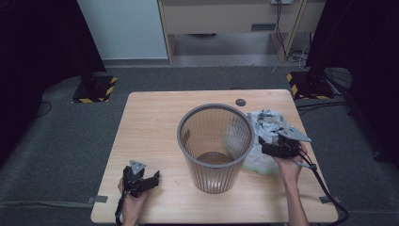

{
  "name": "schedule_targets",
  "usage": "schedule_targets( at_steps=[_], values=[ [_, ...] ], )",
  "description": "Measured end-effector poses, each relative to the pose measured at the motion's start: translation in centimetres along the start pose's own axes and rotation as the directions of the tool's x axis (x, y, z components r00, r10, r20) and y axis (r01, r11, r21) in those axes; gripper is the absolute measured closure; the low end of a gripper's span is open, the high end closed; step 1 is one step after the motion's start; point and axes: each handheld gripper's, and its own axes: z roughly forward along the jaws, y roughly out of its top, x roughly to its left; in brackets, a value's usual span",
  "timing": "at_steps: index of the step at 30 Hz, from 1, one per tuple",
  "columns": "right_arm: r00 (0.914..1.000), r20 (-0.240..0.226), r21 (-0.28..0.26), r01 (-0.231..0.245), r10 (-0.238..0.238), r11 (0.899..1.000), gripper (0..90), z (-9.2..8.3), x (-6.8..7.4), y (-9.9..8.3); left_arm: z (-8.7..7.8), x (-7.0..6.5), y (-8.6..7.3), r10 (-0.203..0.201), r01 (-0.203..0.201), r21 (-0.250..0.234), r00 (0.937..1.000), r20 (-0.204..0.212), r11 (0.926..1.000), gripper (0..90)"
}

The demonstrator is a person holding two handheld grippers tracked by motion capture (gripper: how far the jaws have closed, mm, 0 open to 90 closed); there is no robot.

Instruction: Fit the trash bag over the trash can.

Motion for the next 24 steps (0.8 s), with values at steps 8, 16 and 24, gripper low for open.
schedule_targets(
  at_steps=[8, 16, 24],
  values=[
    [0.9997, 0.023, 0.104, 0.003, -0.005, 0.995, 12.8, 3.0, 0.2, -1.0, 0.0, -0.1, 0.0, 0.000, 0.000, 0.001, 1.0000, 0.000, 1.0000, 21.0],
    [0.9995, 0.030, 0.191, 0.006, -0.012, 0.982, 50.2, 4.0, 0.3, -1.8, 0.0, -0.1, 0.0, 0.000, 0.000, 0.001, 1.0000, 0.000, 1.0000, 20.9],
    [0.9979, 0.064, 0.161, -0.002, -0.009, 0.987, 75.4, 3.6, 0.5, -2.3, 0.0, -0.1, 0.0, 0.001, -0.001, 0.002, 1.0000, 0.001, 1.0000, 20.8]
  ],
)
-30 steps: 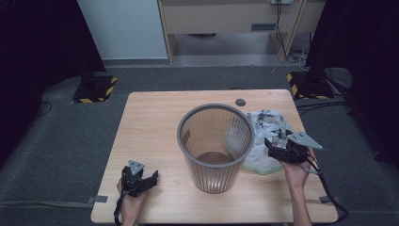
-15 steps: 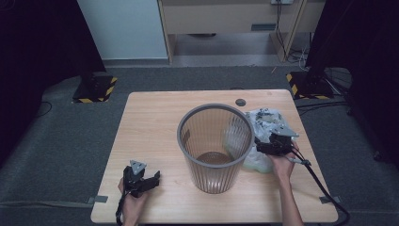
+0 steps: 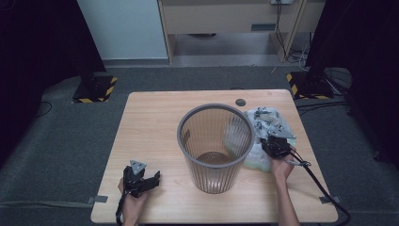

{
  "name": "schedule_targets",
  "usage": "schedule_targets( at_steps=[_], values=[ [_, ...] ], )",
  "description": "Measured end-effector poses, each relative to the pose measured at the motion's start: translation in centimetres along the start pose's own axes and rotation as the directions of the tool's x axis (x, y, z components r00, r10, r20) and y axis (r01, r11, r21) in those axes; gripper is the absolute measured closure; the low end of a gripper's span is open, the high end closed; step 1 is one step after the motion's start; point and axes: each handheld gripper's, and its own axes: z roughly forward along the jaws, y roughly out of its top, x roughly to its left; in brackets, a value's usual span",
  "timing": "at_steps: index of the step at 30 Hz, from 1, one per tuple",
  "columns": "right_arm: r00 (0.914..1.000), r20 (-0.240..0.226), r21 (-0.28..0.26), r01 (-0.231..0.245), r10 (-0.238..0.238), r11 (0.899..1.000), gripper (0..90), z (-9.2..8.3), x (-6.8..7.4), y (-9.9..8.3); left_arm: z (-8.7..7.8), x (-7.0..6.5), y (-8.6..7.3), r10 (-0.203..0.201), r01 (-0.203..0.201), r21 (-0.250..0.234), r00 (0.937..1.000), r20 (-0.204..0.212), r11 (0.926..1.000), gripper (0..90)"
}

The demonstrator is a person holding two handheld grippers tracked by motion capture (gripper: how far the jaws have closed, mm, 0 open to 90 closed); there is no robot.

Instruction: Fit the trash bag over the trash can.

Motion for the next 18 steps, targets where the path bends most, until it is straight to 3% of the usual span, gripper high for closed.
schedule_targets(
  at_steps=[10, 18],
  values=[
    [1.0000, 0.005, -0.119, 0.003, -0.003, 0.993, 78.4, -3.6, -0.8, 1.8, 0.0, 0.0, 0.0, -0.001, 0.001, 0.000, 1.0000, -0.001, 1.0000, 20.7],
    [0.9999, 0.012, -0.239, 0.012, -0.010, 0.971, 78.3, -7.8, -1.3, 3.9, 0.0, -0.1, 0.0, -0.002, 0.002, 0.000, 1.0000, -0.002, 1.0000, 20.4]
  ],
)
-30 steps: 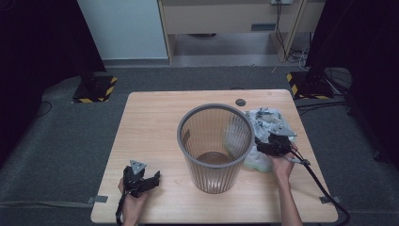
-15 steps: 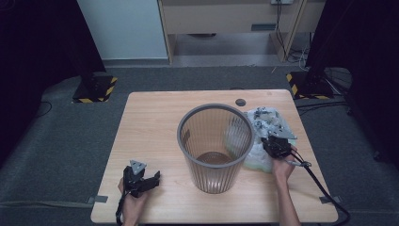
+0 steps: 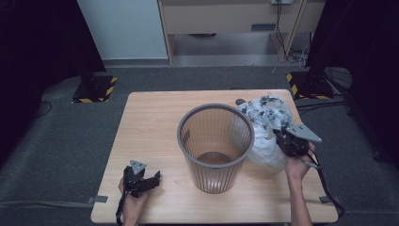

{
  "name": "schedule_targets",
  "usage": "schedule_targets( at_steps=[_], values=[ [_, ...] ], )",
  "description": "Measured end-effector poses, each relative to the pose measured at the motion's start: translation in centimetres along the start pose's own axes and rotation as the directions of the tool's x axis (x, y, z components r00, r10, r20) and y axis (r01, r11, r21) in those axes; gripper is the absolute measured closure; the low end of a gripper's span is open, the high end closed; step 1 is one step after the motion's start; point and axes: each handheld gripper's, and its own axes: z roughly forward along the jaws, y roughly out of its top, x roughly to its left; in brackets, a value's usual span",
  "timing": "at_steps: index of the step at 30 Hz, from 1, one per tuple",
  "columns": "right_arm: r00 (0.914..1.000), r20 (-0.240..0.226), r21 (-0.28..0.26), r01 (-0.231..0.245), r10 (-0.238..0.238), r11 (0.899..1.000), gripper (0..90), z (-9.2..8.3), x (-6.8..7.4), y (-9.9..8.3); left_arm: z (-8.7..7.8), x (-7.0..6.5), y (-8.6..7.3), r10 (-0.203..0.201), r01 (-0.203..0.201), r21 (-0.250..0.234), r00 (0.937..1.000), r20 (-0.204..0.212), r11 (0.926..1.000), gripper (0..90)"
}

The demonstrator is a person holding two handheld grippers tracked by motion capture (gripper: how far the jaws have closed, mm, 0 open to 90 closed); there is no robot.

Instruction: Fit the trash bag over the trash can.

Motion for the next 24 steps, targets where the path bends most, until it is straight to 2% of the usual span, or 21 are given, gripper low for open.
schedule_targets(
  at_steps=[6, 13, 18, 24],
  values=[
    [0.9998, 0.016, -0.074, 0.014, -0.013, 0.997, 78.2, -2.7, -0.4, 2.5, 0.0, 0.0, 0.0, 0.000, 0.000, 0.000, 1.0000, 0.000, 1.0000, 20.4],
    [0.9990, 0.041, -0.152, 0.020, -0.014, 0.988, 78.1, -5.9, -0.9, 4.9, 0.0, 0.0, 0.0, 0.000, 0.000, 0.000, 1.0000, 0.000, 1.0000, 20.3],
    [0.9985, 0.054, -0.201, 0.020, -0.009, 0.979, 78.2, -7.9, -0.8, 6.4, 0.0, 0.0, 0.0, 0.000, 0.000, 0.000, 1.0000, 0.000, 1.0000, 20.3],
    [0.9980, 0.063, -0.274, 0.015, 0.002, 0.962, 78.2, -10.5, -0.6, 8.1, 0.0, 0.0, 0.0, 0.000, 0.000, 0.000, 1.0000, 0.000, 1.0000, 20.3]
  ],
)
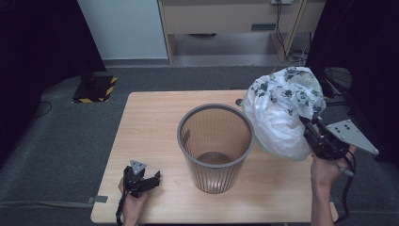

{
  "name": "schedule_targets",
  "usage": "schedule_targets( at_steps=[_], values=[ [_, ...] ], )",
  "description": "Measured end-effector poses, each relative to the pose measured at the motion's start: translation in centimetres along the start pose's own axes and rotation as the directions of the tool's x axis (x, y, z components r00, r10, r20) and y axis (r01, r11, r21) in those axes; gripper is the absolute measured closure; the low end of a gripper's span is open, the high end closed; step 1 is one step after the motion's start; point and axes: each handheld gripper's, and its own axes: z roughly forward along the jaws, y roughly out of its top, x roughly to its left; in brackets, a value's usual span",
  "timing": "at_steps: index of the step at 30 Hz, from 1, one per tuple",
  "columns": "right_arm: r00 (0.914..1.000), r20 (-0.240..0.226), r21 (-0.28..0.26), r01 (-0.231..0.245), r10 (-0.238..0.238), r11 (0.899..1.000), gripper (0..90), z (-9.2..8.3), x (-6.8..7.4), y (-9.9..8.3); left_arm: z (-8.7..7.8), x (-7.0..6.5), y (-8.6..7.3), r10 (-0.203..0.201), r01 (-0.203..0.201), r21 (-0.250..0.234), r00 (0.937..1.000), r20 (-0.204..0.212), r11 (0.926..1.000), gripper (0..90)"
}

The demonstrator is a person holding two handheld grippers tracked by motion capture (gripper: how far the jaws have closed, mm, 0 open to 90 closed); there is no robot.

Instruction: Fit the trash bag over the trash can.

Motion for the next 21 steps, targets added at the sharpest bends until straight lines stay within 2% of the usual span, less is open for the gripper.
schedule_targets(
  at_steps=[11, 17, 21],
  values=[
    [1.0000, 0.009, -0.078, 0.002, -0.002, 0.997, 78.1, -3.4, 0.5, 3.6, 0.0, 0.0, 0.0, 0.000, 0.000, 0.000, 1.0000, 0.000, 1.0000, 20.3],
    [0.9998, 0.011, -0.110, 0.018, -0.017, 0.994, 78.0, -5.0, 1.7, 5.1, 0.0, 0.0, 0.0, -0.002, 0.002, -0.001, 1.0000, -0.001, 1.0000, 20.2],
    [0.9998, 0.000, -0.121, 0.018, -0.018, 0.993, 78.0, -5.8, 3.2, 5.5, 0.0, -0.1, 0.0, -0.002, 0.002, -0.001, 1.0000, -0.001, 1.0000, 20.2]
  ],
)
